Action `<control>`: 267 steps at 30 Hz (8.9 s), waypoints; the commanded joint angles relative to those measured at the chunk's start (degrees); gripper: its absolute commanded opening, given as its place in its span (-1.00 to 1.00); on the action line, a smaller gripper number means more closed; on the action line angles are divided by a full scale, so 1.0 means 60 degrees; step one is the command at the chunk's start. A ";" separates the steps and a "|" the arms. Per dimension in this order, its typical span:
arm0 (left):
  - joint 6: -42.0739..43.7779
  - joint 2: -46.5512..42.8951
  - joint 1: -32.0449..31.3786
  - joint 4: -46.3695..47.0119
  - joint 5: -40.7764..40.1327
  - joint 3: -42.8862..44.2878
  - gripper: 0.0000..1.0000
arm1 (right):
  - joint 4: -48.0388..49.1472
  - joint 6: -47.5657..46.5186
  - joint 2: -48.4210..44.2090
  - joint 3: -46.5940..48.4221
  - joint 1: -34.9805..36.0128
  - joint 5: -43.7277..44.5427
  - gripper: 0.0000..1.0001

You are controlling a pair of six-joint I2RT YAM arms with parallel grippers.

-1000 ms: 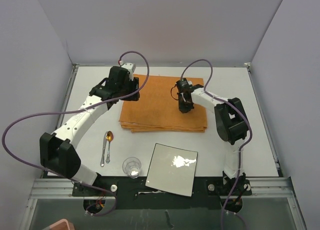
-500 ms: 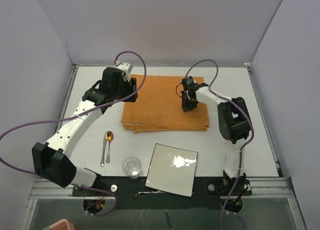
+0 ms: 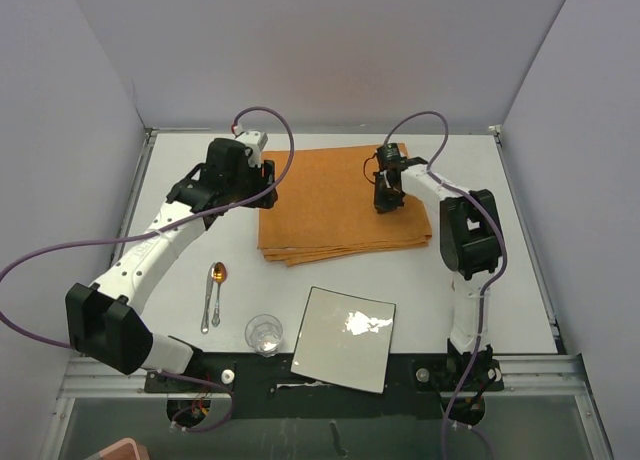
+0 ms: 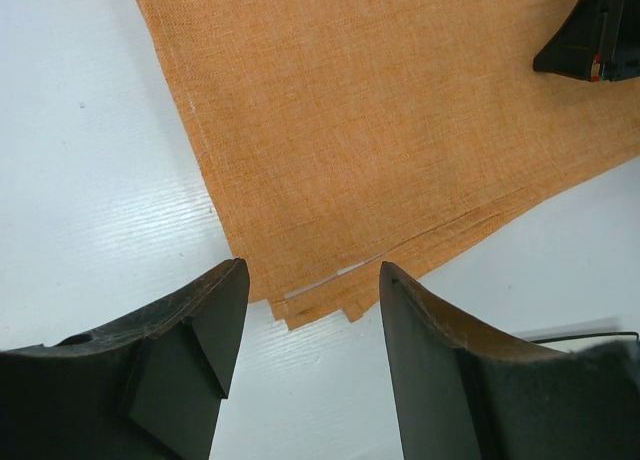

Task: Set the dinner table for one person
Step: Flatten out the napkin at the center of the board, then move the plate to the center of the board.

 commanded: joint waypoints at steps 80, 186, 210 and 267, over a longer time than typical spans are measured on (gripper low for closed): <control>-0.0789 0.2523 -0.0114 -0.2290 0.1095 0.2604 0.06 | -0.1682 0.1180 -0.7508 -0.3761 0.0951 -0.0279 0.25; 0.3311 0.1831 -0.8514 -0.4430 0.5030 0.0039 -1.00 | -0.4029 0.1613 -0.4141 0.3218 -0.0928 -0.1540 -0.23; 0.2596 0.4089 -1.1895 -0.0470 -0.0794 -0.1026 -1.00 | -0.3790 0.0808 -0.3665 0.4195 -0.0935 -0.1637 -0.24; -0.4016 -0.1023 -0.4181 -0.0475 -0.1173 -0.2238 -0.35 | -0.3179 0.2220 -0.7382 -0.3420 -0.1169 -0.1999 -0.02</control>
